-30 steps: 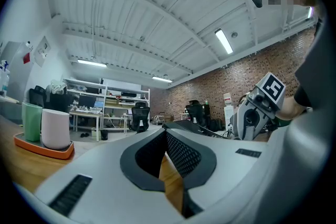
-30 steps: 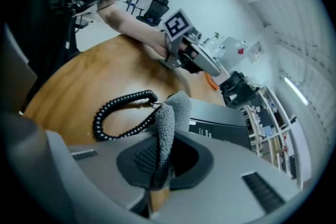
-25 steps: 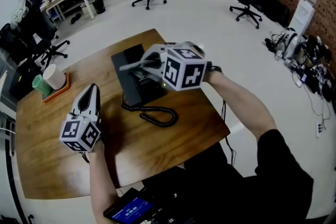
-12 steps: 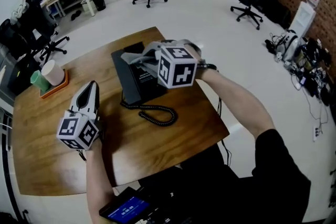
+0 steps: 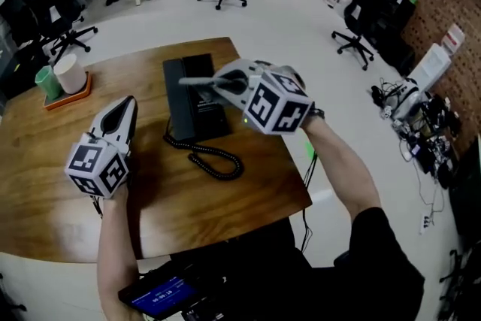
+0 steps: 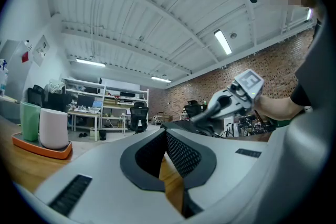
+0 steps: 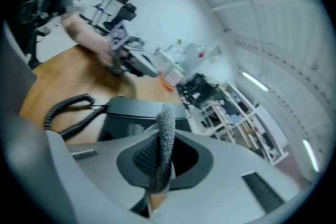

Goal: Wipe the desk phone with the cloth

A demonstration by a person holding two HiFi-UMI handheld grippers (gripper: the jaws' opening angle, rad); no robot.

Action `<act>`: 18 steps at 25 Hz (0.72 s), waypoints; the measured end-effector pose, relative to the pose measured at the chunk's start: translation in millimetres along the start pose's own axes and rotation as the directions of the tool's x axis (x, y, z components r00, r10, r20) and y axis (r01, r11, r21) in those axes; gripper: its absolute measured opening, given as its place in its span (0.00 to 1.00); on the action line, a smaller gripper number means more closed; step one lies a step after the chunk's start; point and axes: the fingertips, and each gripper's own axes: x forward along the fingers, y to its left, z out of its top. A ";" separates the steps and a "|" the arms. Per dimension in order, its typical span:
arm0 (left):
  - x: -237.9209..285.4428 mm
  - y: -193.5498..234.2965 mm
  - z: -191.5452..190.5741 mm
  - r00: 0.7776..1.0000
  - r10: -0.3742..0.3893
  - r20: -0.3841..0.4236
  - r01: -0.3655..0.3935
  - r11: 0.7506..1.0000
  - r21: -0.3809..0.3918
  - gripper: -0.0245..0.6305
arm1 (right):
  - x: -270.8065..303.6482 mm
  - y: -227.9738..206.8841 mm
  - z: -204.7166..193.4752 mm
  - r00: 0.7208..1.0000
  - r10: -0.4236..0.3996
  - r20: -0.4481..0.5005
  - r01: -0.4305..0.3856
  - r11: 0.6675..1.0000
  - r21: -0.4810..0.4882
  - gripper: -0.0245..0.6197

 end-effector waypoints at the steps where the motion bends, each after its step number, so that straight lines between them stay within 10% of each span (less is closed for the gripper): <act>1: -0.4 0.4 -0.7 1.000 0.001 0.001 -0.001 1.000 -0.002 0.03 | 7.9 -28.9 -4.0 0.996 -0.086 -0.006 0.086 0.994 0.063 0.08; 6: -0.5 -1.2 -2.4 1.000 0.005 0.005 -0.005 1.000 -0.007 0.03 | 51.7 -85.6 -29.1 0.977 -0.197 -0.079 0.207 0.965 0.158 0.08; 18: -0.5 1.2 -0.6 1.000 -0.004 -0.005 0.004 1.000 -0.001 0.03 | 0.8 54.6 -24.8 0.990 0.056 -0.127 -0.072 0.989 -0.127 0.08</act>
